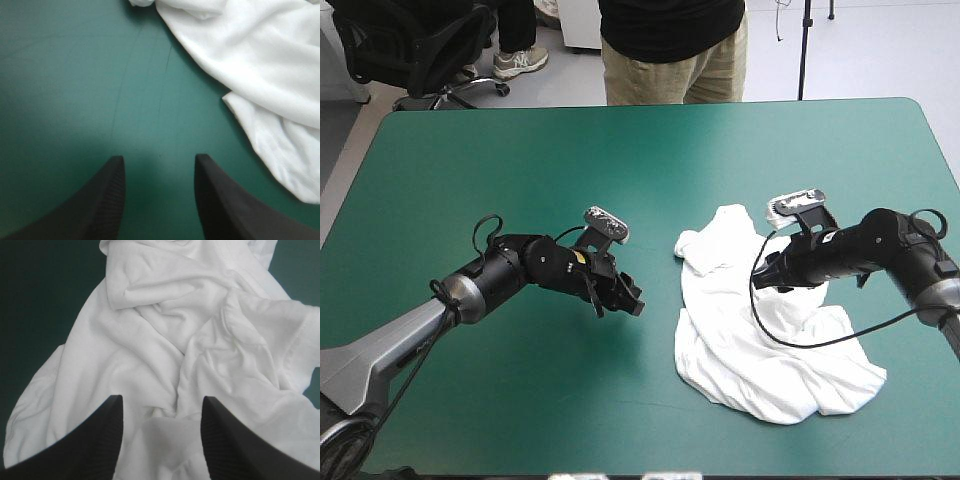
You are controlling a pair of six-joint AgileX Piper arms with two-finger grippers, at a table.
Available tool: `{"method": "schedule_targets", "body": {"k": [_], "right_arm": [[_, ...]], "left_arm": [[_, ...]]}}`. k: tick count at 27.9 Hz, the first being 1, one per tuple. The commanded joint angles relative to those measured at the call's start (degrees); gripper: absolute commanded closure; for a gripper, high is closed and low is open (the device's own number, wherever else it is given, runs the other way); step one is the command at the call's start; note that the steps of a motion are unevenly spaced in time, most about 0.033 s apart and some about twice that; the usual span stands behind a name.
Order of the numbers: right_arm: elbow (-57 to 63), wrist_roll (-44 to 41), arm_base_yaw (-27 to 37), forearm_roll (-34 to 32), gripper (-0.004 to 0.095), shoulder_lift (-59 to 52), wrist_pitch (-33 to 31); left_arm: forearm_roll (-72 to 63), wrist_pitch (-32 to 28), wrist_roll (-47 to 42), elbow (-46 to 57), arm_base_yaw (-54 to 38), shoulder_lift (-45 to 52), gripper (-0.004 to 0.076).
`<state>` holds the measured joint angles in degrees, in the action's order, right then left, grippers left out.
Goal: Fold the cloth
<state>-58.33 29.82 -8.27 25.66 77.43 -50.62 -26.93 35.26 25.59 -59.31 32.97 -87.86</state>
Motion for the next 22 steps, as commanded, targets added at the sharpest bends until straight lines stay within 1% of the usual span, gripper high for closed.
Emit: {"method": "schedule_targets", "body": {"k": [1,6,8,11,13,15,17,20,21,22], "right_arm": [[-1.89,0.62,-0.05,1.53,0.0459,-1.40,0.95],[-1.89,0.62,-0.05,1.53,0.0459,-1.40,0.50],[-1.89,0.62,-0.05,1.53,0.0459,-1.40,0.27],[-1.89,0.92,-0.05,1.53,0.0459,-1.40,-0.31],[-1.89,1.28,-0.05,1.53,0.0459,-1.63,-0.31],[-1.89,2.00,-0.05,1.53,0.0459,-2.26,0.23],[-1.89,2.45,-0.05,1.53,0.0459,-3.56,1.33],[-1.89,2.88,0.05,1.38,0.0459,-5.72,3.13],[-1.89,2.88,0.05,1.38,0.0459,-7.37,3.52],[-1.89,2.88,0.05,1.38,0.0459,-8.09,3.52]], "left_arm": [[-0.32,-1.65,0.29,-1.93,0.19,2.10,0.0399],[6.28,-0.89,0.18,-3.58,0.19,2.22,0.0399],[9.02,-0.69,-1.20,-4.98,0.19,3.48,0.0399],[18.09,-0.69,-6.13,-6.88,0.19,7.68,0.0399],[27.72,0.12,-12.39,-7.49,0.19,11.29,0.0400],[37.19,2.32,-19.31,-7.47,0.19,15.38,0.0399],[46.15,6.00,-26.25,-7.47,0.19,20.31,0.0399],[53.39,10.47,-31.62,-7.37,0.19,27.77,0.0400],[54.46,12.86,-32.79,-7.37,0.19,33.25,0.0400],[54.46,14.14,-33.00,-7.37,0.19,35.94,0.0400]]}}
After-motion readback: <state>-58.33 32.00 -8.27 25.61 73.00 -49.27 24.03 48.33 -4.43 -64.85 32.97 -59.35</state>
